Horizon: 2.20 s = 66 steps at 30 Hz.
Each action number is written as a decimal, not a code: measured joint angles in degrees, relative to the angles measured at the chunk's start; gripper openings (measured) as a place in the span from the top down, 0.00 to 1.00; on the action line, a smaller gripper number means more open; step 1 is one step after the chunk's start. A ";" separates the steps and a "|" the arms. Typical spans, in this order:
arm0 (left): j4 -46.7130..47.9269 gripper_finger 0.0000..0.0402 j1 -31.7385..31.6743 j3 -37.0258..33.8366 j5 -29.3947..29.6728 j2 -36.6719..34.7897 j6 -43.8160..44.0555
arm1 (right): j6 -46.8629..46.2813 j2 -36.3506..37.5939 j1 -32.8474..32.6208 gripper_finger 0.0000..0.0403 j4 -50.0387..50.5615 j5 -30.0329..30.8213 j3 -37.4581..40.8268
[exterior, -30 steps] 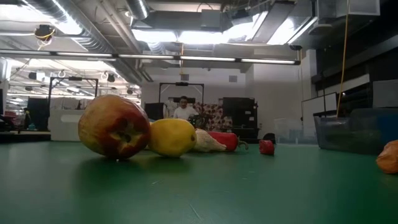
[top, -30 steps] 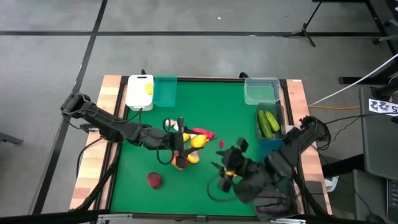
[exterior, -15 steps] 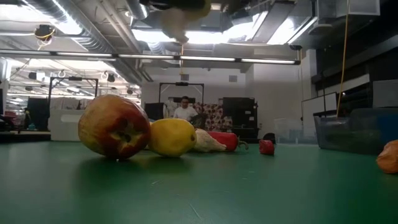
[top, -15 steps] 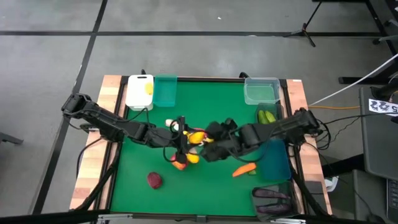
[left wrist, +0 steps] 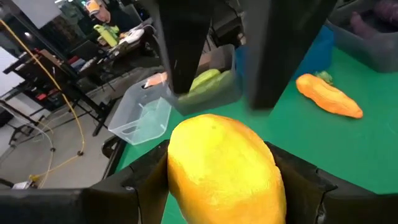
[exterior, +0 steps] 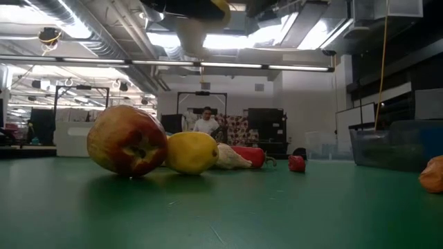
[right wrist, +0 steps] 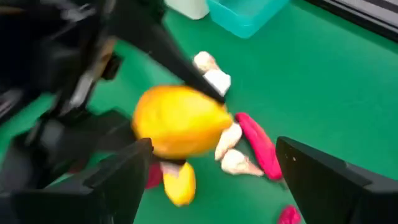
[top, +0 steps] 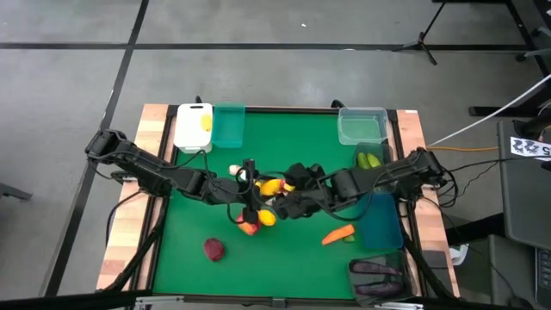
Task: Sort produce into baskets
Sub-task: Put the yellow lemon into the white bin
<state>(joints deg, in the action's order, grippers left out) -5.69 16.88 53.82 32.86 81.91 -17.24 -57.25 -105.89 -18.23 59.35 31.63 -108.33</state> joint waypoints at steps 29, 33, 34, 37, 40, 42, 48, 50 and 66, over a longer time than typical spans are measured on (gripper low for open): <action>-4.69 0.44 1.07 -0.02 1.93 0.00 -1.33 | 5.24 -0.35 2.96 0.21 -10.12 -5.35 2.18; -5.02 0.44 1.09 -0.02 2.10 0.00 -1.37 | 5.44 -0.37 2.99 0.34 -10.22 -5.69 2.16; -5.19 0.44 1.11 -0.02 2.12 0.00 -1.39 | 5.42 -0.37 2.95 0.37 -10.17 -5.62 2.16; -5.27 0.44 1.14 -0.02 2.14 0.00 -1.40 | 5.48 -0.37 2.90 0.44 -10.09 -5.30 2.14; -5.27 0.44 1.42 -0.02 2.20 0.00 -1.53 | 5.74 -0.37 2.90 0.46 -10.00 -5.43 2.14; -5.34 0.44 1.53 -0.02 2.23 0.00 -1.50 | 6.05 -0.37 2.88 0.45 -10.04 -5.73 2.12; -4.56 0.44 1.57 -0.02 1.43 0.00 -1.96 | 6.38 -0.37 2.90 0.45 -9.98 -5.95 2.12; -4.40 0.44 1.57 -0.02 0.85 0.00 -2.91 | 6.46 -0.37 2.88 0.46 -9.90 -6.29 2.12; 1.20 0.19 1.68 0.37 0.86 -0.11 -1.24 | 8.45 -0.63 2.92 0.45 -9.18 -6.74 2.27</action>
<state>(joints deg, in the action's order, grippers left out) -4.49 18.57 54.19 33.71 81.80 -18.48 -48.80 -106.52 -15.31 50.17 24.89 -106.06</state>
